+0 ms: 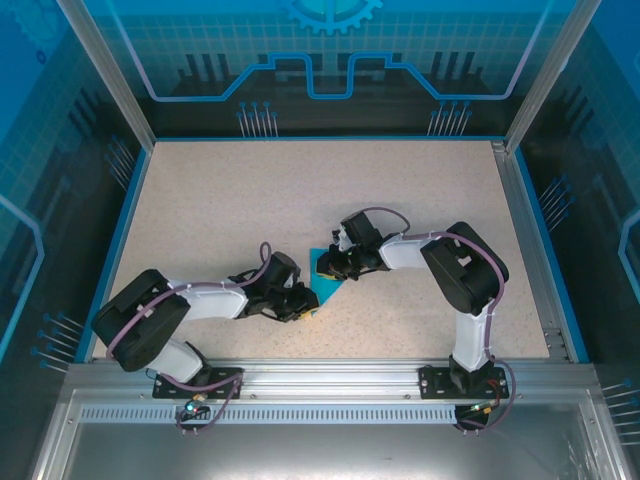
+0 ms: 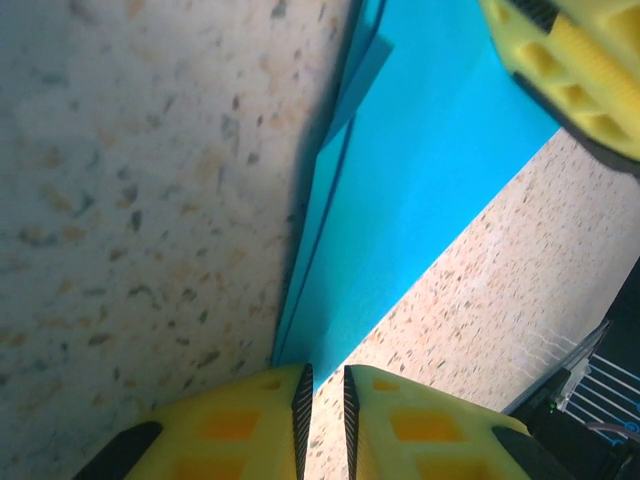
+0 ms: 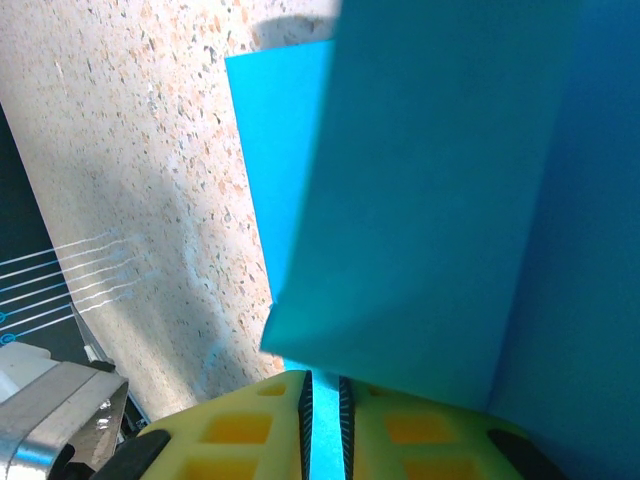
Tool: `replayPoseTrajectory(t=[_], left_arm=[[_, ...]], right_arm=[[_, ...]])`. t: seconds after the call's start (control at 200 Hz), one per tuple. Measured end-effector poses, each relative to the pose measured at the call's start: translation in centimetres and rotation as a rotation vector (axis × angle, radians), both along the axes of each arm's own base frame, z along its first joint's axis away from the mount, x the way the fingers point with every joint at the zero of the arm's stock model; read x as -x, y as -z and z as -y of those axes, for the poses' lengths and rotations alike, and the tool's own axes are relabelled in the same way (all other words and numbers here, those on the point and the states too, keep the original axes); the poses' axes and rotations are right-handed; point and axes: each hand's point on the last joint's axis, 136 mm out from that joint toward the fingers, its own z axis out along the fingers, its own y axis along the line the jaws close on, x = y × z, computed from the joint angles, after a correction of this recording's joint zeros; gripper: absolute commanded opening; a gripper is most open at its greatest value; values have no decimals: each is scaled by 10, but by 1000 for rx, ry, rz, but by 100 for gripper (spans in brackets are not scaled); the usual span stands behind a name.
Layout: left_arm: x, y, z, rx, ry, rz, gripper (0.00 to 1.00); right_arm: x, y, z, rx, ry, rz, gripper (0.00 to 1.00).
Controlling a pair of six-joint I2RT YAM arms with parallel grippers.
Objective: Fold a paper plane with a square sheet of paper (pick it up from the middle)
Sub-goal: Fourth fold the wing at the center of the table.
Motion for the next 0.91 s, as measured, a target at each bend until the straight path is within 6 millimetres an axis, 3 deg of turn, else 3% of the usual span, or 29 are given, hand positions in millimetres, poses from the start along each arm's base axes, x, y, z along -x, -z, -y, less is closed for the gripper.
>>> replayPoseTrajectory(t=[0.205,0.315,0.475,0.56,0.905], left_arm=[[22,-1,-8,-37,47,-55,21],[27,-14,-14,-40,41,-42,23],[5,-51,-19,30,-34,83,27],[-7,-59,-19,53,-76,117,27],[-42,-32,1,60,-151,82,23]], right_arm=[[0,0,0,0,0,0,18],[0,0,0,-1,0,0,18],[0,-1,0,-10,14,-2,18],[-1,-1,0,-13,31,-5,18],[-1,-1,-1,-18,81,2,18]])
